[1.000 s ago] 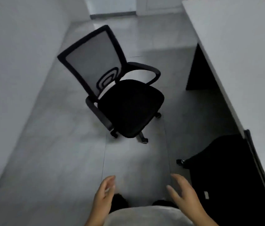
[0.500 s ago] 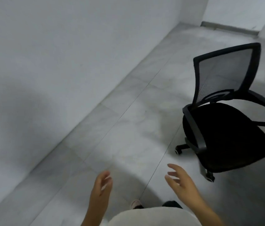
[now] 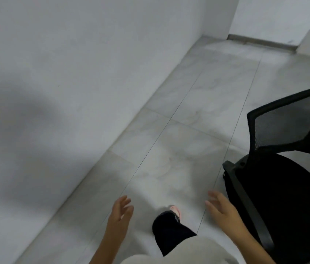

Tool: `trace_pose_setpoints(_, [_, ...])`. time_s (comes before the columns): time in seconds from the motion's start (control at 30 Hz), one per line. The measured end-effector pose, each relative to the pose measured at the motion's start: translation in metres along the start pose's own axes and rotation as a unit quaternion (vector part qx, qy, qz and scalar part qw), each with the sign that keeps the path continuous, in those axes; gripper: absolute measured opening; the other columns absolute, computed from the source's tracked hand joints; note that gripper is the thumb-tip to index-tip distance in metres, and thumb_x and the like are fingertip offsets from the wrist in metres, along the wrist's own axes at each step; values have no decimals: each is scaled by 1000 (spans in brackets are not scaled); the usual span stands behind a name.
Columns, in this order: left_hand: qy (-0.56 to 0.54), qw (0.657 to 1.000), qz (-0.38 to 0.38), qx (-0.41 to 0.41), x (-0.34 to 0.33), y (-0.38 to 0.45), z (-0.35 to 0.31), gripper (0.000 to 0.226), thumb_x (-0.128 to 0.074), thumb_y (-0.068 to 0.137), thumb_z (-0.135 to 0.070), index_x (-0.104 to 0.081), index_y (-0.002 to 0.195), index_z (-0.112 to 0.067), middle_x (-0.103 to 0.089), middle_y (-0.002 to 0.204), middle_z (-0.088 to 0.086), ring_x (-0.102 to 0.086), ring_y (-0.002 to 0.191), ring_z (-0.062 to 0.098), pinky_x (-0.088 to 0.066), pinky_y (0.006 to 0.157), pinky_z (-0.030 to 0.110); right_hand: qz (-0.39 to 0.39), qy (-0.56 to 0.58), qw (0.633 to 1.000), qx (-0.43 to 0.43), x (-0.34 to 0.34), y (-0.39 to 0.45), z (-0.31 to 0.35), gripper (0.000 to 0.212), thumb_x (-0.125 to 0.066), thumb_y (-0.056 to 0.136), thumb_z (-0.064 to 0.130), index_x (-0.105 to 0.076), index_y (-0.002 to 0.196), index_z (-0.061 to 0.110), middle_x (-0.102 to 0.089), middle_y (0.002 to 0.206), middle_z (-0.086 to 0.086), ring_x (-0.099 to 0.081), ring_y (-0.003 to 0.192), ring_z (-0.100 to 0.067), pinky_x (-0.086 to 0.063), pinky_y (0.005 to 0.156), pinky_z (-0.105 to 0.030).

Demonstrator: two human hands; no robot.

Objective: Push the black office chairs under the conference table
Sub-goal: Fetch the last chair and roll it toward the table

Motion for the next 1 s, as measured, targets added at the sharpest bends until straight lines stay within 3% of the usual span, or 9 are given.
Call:
trace_pose_setpoints(0.1, [-18, 999, 14, -38, -14, 58, -62, 38, -51, 72, -22, -41, 108, -16, -53, 97, -5, -54, 88, 18, -46, 64, 7, -1, 29, 999, 28, 6, 56, 59, 23, -52, 89, 13, -45, 109, 22, -49, 113, 3, -48, 101, -12, -41, 69, -9])
trace_pose_setpoints(0.33, [-20, 1000, 2, -12, -32, 174, -96, 27, -53, 84, -1, -48, 90, -27, -55, 101, 8, -62, 75, 4, -42, 78, 30, -39, 79, 995, -37, 24, 150, 83, 23, -55, 86, 10, -46, 106, 17, -52, 116, -7, -51, 98, -18, -37, 81, -23])
trace_pose_setpoints(0.43, [-7, 999, 35, -7, -52, 243, -124, 22, -58, 82, -9, -48, 91, -27, -54, 106, 13, -57, 82, 16, -36, 84, 36, -85, 98, 990, -46, 37, 203, 101, 25, -56, 85, 3, -49, 107, 11, -53, 114, -10, -51, 94, -18, -43, 70, -12])
trace_pose_setpoints(0.53, [28, 994, 79, -70, -86, 325, -185, 41, -60, 59, -37, -49, 96, -23, -57, 105, 12, -59, 73, -4, -44, 76, 23, -129, 109, 986, -10, 54, 264, 145, 26, -54, 86, 6, -47, 108, 16, -51, 113, -4, -51, 95, -14, -43, 68, -3])
trace_pose_setpoints(0.67, [53, 970, 202, -125, -154, 401, -276, 20, -60, 84, -16, -51, 97, -29, -63, 101, -5, -58, 91, 10, -44, 67, 0, -211, 137, 968, 16, 85, 318, 194, 28, -56, 85, 5, -47, 105, 23, -52, 109, 2, -52, 95, 0, -43, 71, -3])
trace_pose_setpoints(0.77, [81, 951, 261, -146, -206, 437, -321, 45, -72, 57, -57, -54, 92, -35, -69, 91, -14, -61, 79, -11, -43, 66, -2, -259, 165, 952, -12, 106, 337, 196, 30, -58, 83, 4, -49, 104, 24, -54, 110, 0, -53, 93, 5, -42, 72, 0])
trace_pose_setpoints(0.83, [89, 941, 296, -139, -243, 455, -327, 35, -73, 66, -36, -52, 92, -26, -66, 96, 0, -59, 72, -17, -42, 65, -2, -286, 203, 935, -46, 119, 342, 185, 32, -61, 81, 6, -50, 96, 32, -56, 109, 0, -55, 89, 12, -45, 77, -5])
trace_pose_setpoints(0.93, [106, 918, 358, -131, -303, 471, -323, 23, -68, 73, -18, -61, 84, -37, -71, 85, -15, -60, 69, -17, -42, 62, -3, -348, 254, 895, -115, 141, 346, 157, 36, -77, 67, 25, -49, 86, 37, -61, 108, -7, -53, 79, 22, -44, 68, -1])
trace_pose_setpoints(1.0, [139, 908, 372, -132, -344, 485, -323, 49, -56, 79, 7, -64, 78, -41, -71, 81, -13, -59, 65, -17, -42, 61, -3, -363, 272, 879, -149, 161, 358, 144, 40, -78, 65, 25, -47, 86, 38, -61, 111, -11, -57, 78, 14, -43, 64, -2])
Point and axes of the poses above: each hand's wrist, its own y-axis towards the middle knuckle, its own x-axis out of the back of the hand, z = x × y, the point moved 10 cm from there along y, towards the middle knuckle
